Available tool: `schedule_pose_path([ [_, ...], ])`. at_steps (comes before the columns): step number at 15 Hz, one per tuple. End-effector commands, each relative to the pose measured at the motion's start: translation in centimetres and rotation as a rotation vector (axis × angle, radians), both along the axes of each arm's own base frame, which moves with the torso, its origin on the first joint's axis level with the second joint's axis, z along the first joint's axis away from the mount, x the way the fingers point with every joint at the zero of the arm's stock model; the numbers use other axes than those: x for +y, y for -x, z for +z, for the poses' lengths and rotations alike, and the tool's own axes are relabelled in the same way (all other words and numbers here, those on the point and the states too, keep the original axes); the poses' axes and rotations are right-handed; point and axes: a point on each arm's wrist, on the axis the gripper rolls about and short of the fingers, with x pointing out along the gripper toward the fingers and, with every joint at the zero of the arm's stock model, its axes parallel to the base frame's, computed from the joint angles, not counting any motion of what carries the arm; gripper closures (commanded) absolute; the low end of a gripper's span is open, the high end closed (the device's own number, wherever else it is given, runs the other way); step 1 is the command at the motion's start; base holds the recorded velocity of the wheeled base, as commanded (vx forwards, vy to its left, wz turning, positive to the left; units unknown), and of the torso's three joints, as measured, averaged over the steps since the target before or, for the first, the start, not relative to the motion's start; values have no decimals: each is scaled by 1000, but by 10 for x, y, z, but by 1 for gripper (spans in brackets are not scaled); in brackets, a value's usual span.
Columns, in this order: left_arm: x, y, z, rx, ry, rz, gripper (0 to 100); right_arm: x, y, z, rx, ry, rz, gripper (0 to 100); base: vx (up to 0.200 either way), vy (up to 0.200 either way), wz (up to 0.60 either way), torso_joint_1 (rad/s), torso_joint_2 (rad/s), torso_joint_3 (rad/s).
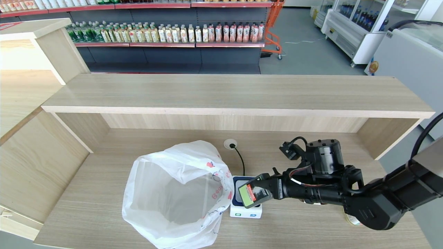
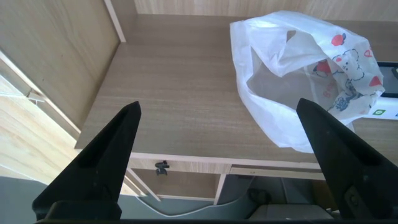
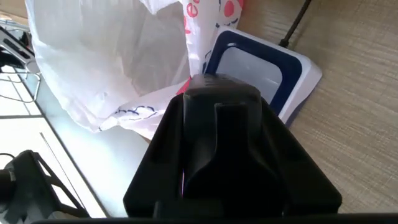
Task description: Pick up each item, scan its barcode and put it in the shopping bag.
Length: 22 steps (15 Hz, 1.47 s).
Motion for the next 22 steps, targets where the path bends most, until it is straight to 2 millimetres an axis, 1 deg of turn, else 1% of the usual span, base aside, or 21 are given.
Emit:
schedule_pose_path([
  [1, 0, 0, 0, 0, 1, 1, 0, 10, -8, -8, 10, 4, 13, 100, 0, 0, 0, 0, 0, 0],
  [3, 0, 0, 0, 0, 0, 1, 0, 17, -11, -11, 10, 4, 27, 100, 0, 0, 0, 0, 0, 0],
  [5, 0, 0, 0, 0, 0, -1, 0, 21, -11, -13, 11, 7, 34, 100, 0, 0, 0, 0, 0, 0],
  [9, 0, 0, 0, 0, 0, 1, 0, 21, -11, -14, -1, 12, 19, 100, 0, 0, 0, 0, 0, 0],
  [10, 0, 0, 0, 0, 0, 1, 0, 19, -10, -4, -41, 2, -12, 100, 0, 0, 0, 0, 0, 0],
  [12, 0, 0, 0, 0, 1, -1, 0, 11, 1, 28, -99, -58, -37, 100, 0, 0, 0, 0, 0, 0],
  [14, 0, 0, 0, 0, 1, -1, 0, -6, 17, 58, -160, -107, -73, 100, 0, 0, 0, 0, 0, 0],
  [16, 0, 0, 0, 0, 1, -1, 0, -16, 26, 75, -220, -115, -120, 100, 0, 0, 0, 0, 0, 0],
  [17, 0, 0, 0, 0, 0, 1, 0, -22, 34, 79, -270, -83, -126, 100, 0, 0, 0, 0, 0, 0],
  [19, 0, 0, 0, 0, 0, 1, 0, -33, 42, 67, -334, 36, -124, 100, 0, 0, 0, 0, 0, 0],
  [22, 0, 0, 0, 0, 0, -1, 0, -38, 50, 48, -360, 95, -155, 100, 0, 0, 0, 0, 0, 0],
])
